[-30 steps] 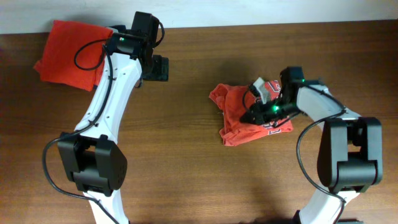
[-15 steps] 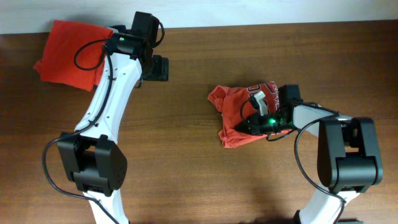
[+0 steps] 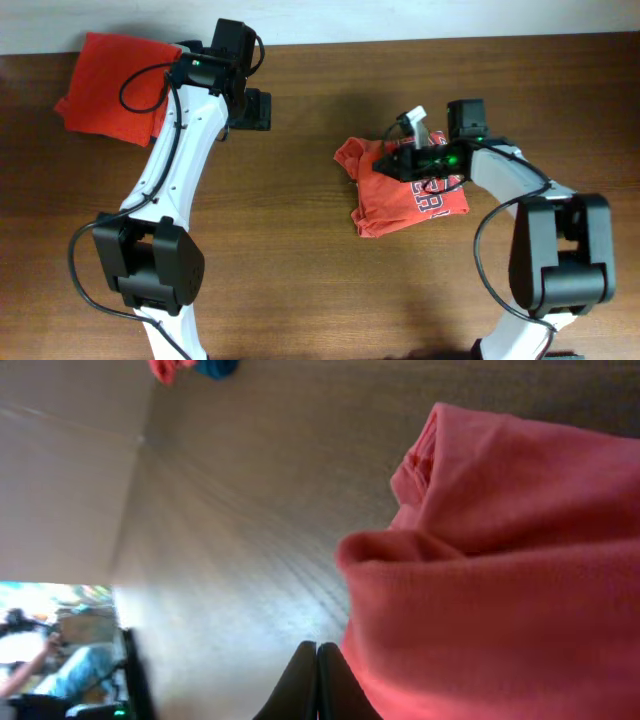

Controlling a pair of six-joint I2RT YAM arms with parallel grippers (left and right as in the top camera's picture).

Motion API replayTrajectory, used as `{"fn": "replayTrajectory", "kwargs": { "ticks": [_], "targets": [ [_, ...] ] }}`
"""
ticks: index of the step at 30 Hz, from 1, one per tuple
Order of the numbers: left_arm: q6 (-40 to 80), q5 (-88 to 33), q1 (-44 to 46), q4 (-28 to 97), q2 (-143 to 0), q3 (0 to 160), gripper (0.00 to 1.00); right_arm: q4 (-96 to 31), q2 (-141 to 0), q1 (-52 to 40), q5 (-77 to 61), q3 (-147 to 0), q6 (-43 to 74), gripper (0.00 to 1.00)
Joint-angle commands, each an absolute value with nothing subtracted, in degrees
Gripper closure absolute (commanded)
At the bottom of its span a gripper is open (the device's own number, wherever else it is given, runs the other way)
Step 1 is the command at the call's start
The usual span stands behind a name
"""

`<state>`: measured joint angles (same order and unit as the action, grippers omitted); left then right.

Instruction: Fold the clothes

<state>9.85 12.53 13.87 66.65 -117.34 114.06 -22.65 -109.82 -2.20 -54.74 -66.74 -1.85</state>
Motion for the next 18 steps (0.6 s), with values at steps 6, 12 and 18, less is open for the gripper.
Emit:
{"fn": "replayTrajectory", "kwargs": {
  "ticks": [6,12,18],
  "targets": [
    [9.4,13.3,14.1,66.7,-116.6,114.4,0.01,-7.4,-113.9,-8.0,-41.5,-67.0,3.8,0.96],
    [9.4,13.3,14.1,66.7,-116.6,114.4,0.01,-5.0,-117.7,-10.1,-33.8,-67.0,5.0,0.96],
    [9.4,13.3,14.1,66.7,-116.6,114.4,0.01,3.3,-123.6,-12.5,-34.5,-67.0,5.0,0.96]
  ]
}}
